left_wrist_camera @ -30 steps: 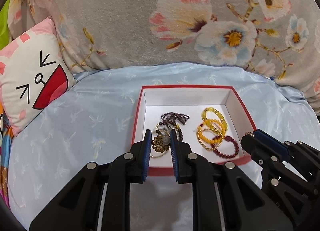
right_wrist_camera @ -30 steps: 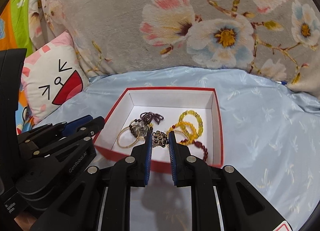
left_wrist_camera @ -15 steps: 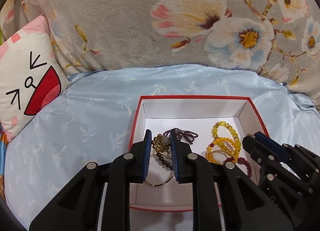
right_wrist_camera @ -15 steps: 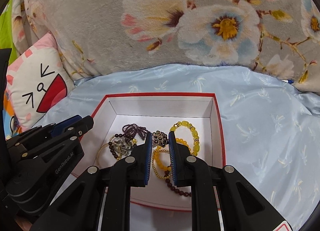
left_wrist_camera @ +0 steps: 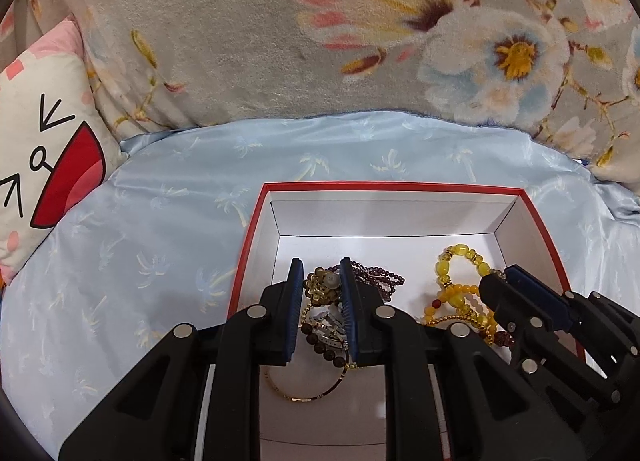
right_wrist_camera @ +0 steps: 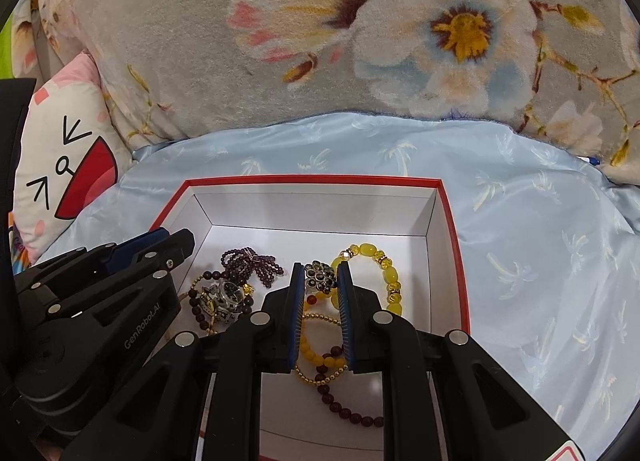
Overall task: Organize jewelry
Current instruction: 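Open the right tool to drop the flower ring into the box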
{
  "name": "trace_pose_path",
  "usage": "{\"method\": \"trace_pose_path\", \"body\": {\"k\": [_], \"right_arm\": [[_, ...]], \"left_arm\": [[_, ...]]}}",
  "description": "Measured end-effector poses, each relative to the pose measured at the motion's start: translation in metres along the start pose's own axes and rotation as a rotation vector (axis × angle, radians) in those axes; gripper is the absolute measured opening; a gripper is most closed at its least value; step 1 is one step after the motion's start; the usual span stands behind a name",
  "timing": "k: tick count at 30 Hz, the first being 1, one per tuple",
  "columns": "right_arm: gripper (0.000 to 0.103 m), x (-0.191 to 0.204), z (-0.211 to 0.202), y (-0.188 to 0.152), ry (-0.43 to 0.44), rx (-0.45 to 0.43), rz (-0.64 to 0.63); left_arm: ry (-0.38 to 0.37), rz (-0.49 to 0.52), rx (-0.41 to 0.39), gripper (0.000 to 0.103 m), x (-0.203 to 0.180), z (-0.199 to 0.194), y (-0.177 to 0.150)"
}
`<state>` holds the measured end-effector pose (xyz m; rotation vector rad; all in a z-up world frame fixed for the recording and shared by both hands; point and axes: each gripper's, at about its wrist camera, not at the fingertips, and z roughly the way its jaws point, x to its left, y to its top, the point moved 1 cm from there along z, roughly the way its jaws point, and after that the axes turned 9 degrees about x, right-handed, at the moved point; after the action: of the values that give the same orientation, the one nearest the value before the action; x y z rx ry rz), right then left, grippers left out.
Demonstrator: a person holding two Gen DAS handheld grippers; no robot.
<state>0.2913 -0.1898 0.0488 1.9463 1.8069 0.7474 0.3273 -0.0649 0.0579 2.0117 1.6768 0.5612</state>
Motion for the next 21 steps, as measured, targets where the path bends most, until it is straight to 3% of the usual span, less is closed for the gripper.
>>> {"method": "trace_pose_path", "body": {"k": [13,15,17,19,21], "right_arm": [[0.017,-0.002,0.014,0.000,-0.022,0.012,-0.003],[0.019,-0.001,0.014,-0.001,-0.031,0.005,-0.005],[0.024,-0.001,0.013,-0.001,-0.041,0.002,-0.008],[0.033,-0.002,0.010,-0.001,-0.053,-0.006,-0.003],[0.038,-0.004,0.006,-0.002,-0.064,-0.015,0.004]], "left_arm": [[-0.006,-0.006,0.010,0.019,-0.001,0.012,0.001],[0.001,-0.004,0.006,0.024,-0.001,0.014,0.001],[0.011,-0.006,-0.003,0.040,-0.001,0.013,0.001],[0.027,-0.014,-0.013,0.047,0.000,0.011,0.000],[0.037,-0.016,-0.017,0.047,0.000,0.009,-0.001]]}}
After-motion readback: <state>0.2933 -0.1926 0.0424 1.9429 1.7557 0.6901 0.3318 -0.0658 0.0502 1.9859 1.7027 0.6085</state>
